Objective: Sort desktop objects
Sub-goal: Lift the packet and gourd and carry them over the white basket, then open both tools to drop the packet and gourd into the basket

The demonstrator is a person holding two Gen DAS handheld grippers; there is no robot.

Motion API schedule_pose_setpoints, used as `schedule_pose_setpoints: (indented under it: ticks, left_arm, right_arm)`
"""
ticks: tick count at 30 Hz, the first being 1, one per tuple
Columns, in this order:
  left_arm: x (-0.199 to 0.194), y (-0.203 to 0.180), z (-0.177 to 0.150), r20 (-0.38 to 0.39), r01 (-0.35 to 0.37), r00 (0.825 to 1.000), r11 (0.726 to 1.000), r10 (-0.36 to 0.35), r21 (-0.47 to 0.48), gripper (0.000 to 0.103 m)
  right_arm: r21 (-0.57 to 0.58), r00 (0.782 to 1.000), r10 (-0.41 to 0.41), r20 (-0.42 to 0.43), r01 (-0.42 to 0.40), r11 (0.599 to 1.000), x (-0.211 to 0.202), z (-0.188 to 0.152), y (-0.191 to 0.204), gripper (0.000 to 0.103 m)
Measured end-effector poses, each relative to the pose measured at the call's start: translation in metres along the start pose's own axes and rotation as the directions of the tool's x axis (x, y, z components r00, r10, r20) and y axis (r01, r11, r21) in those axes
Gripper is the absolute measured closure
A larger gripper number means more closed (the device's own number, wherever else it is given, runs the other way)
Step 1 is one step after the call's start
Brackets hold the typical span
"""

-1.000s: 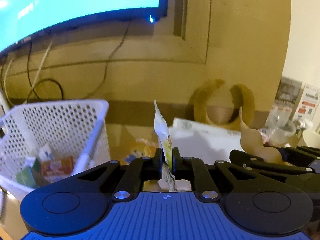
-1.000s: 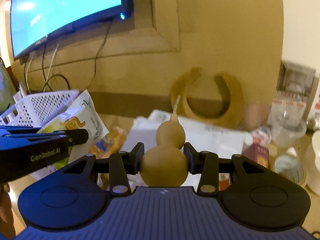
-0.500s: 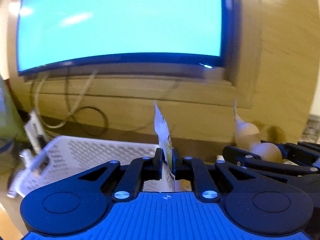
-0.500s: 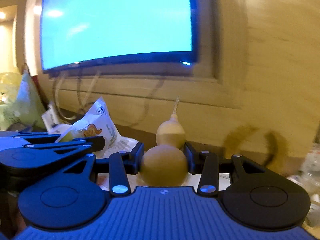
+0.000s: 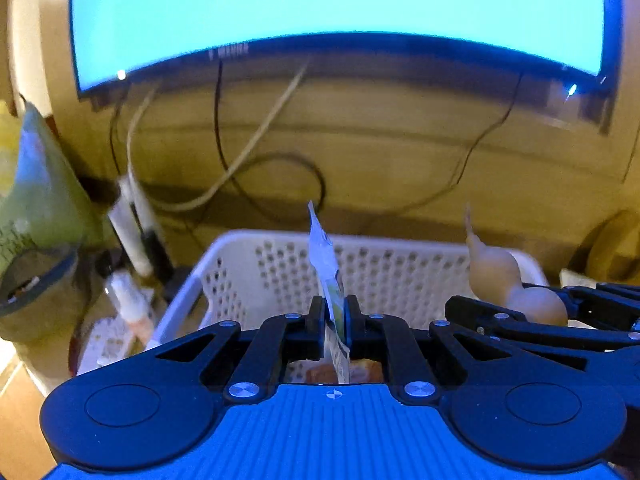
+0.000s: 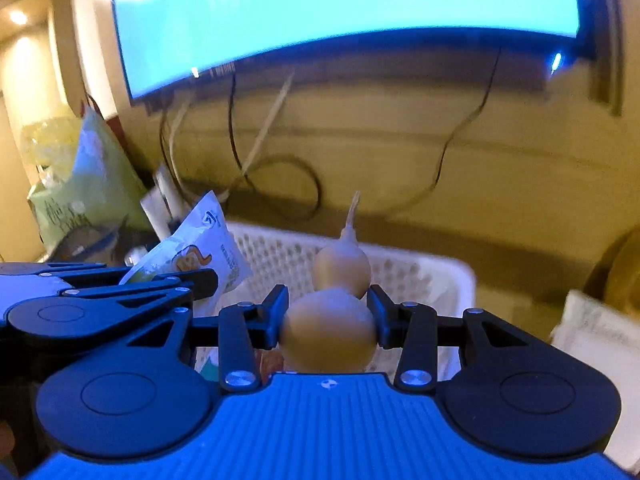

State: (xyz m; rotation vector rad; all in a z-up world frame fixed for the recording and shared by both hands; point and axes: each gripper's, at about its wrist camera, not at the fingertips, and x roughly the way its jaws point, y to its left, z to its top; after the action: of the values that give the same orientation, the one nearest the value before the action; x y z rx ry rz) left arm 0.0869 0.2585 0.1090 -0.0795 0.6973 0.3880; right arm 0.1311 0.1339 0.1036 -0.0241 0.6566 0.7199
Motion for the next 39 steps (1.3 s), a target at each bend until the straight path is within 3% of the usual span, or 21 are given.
schedule_pose_setpoints:
  ticks: [6, 15, 17, 23, 24, 29, 34, 37, 39]
  left_arm:
    - [0.037, -0.001, -0.006, -0.131, 0.044, 0.991, 0.998, -0.039, 0.038, 0.097]
    - [0.071, 0.003, -0.011, -0.237, 0.07, 0.97, 0.997, -0.06, 0.035, 0.094]
    - [0.077, 0.005, -0.011, -0.251, 0.067, 0.966, 0.997, -0.054, 0.043, 0.077]
    - [0.078, 0.01, -0.017, -0.253, 0.043, 0.967, 0.998, -0.029, 0.051, 0.074]
    - [0.078, 0.012, -0.018, -0.256, 0.04, 0.966, 0.998, -0.027, 0.045, 0.072]
    - [0.07, 0.02, -0.022, -0.237, -0.032, 0.971, 0.999, 0.04, 0.038, 0.037]
    - [0.054, 0.035, -0.021, -0.194, -0.074, 0.979, 0.997, 0.07, -0.016, 0.02]
    - [0.038, 0.042, -0.017, -0.155, -0.095, 0.984, 0.994, 0.085, -0.053, 0.017]
    - [0.026, 0.044, -0.015, -0.124, -0.096, 0.989, 0.992, 0.086, -0.078, 0.012]
  right_arm:
    - [0.05, 0.988, -0.034, -0.15, 0.042, 0.998, 0.039, -0.006, -0.005, 0.054]
    - [0.085, 0.954, -0.058, -0.293, 0.086, 0.993, 0.072, -0.008, -0.008, 0.054]
    - [0.084, 0.948, -0.068, -0.311, 0.098, 0.992, 0.077, -0.009, -0.007, 0.054]
    - [0.057, 0.927, -0.091, -0.363, 0.12, 0.991, 0.084, -0.01, -0.002, 0.045]
    - [0.047, 0.925, -0.098, -0.366, 0.124, 0.991, 0.084, -0.01, 0.0, 0.044]
    - [-0.01, 0.92, -0.134, -0.369, 0.141, 0.99, 0.082, -0.013, 0.005, 0.035]
    - [-0.022, 0.941, -0.123, -0.316, 0.122, 0.992, 0.066, -0.011, 0.009, 0.03]
    - [-0.044, 0.957, -0.142, -0.254, 0.135, 0.99, 0.051, -0.005, 0.012, 0.009]
    - [-0.056, 0.973, -0.139, -0.185, 0.131, 0.99, 0.035, -0.001, 0.01, 0.006]
